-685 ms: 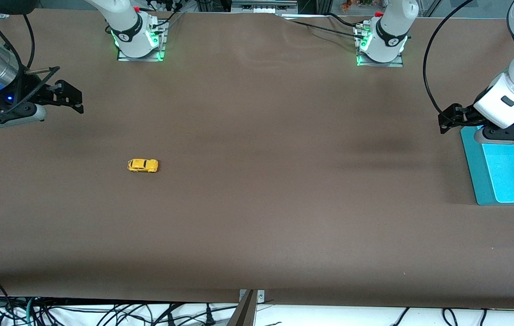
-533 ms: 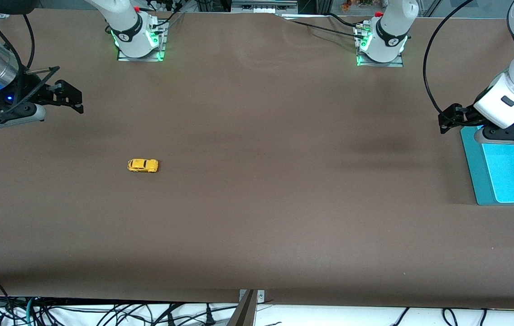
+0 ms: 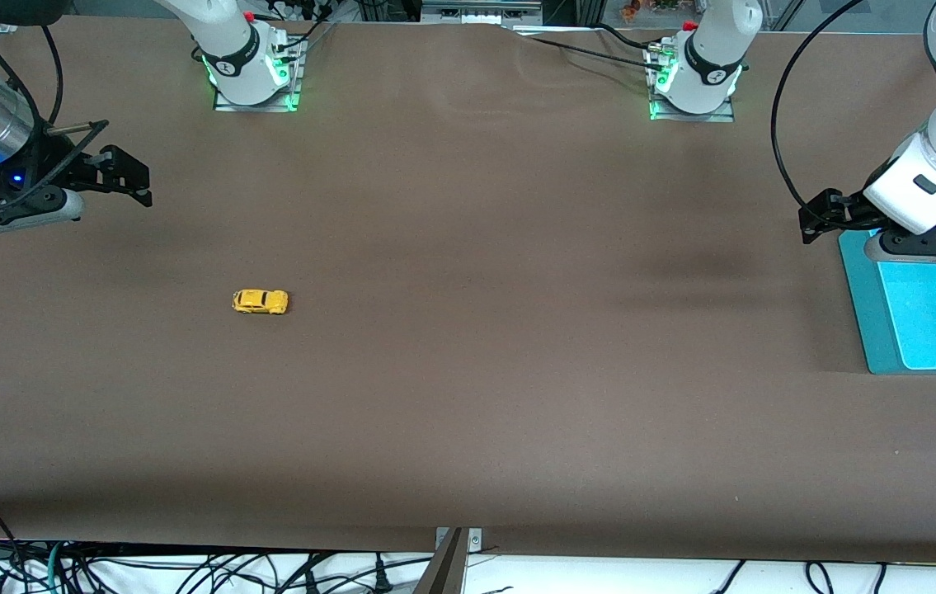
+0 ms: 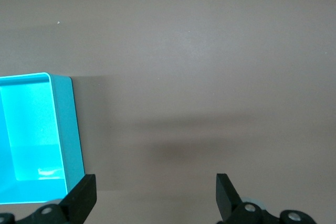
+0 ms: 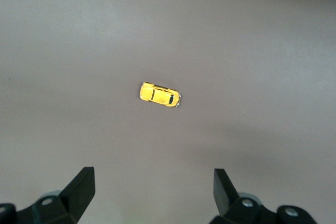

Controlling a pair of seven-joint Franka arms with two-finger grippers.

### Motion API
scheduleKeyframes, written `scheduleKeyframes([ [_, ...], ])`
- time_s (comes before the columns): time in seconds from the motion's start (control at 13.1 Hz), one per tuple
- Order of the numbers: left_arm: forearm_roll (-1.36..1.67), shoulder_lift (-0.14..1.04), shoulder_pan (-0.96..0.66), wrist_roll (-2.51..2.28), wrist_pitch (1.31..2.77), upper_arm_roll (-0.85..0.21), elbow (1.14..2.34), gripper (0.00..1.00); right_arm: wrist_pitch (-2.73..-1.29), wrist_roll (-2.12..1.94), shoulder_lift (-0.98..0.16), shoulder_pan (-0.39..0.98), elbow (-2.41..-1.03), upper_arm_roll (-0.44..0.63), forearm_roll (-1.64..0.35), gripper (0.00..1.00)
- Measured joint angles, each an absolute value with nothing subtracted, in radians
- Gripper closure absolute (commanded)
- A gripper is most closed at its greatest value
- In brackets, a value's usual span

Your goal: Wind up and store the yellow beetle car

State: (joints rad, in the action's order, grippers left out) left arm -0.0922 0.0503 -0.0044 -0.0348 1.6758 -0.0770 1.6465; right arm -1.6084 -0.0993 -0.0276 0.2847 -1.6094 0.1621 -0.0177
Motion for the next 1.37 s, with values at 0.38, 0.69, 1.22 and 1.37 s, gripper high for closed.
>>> scheduleKeyframes([
  [0.38, -0.092, 0.050, -0.004, -0.035, 1.676, -0.077, 1.646, 0.00, -1.607, -0.099, -0.028, 0.285, -1.609, 0.162, -0.018, 0.00],
  [0.69, -0.092, 0.050, -0.004, -0.035, 1.676, -0.077, 1.646, 0.00, -1.604, -0.099, -0.029, 0.285, -1.609, 0.162, -0.018, 0.00],
  [1.22, -0.038, 0.050, 0.006, -0.035, 1.676, -0.074, 1.647, 0.00, -1.620, -0.099, -0.072, 0.285, -1.618, 0.161, -0.018, 0.00],
  [1.37, -0.015, 0.050, 0.022, -0.035, 1.676, -0.073, 1.649, 0.00, -1.667, -0.099, -0.100, 0.285, -1.637, 0.161, -0.018, 0.00],
])
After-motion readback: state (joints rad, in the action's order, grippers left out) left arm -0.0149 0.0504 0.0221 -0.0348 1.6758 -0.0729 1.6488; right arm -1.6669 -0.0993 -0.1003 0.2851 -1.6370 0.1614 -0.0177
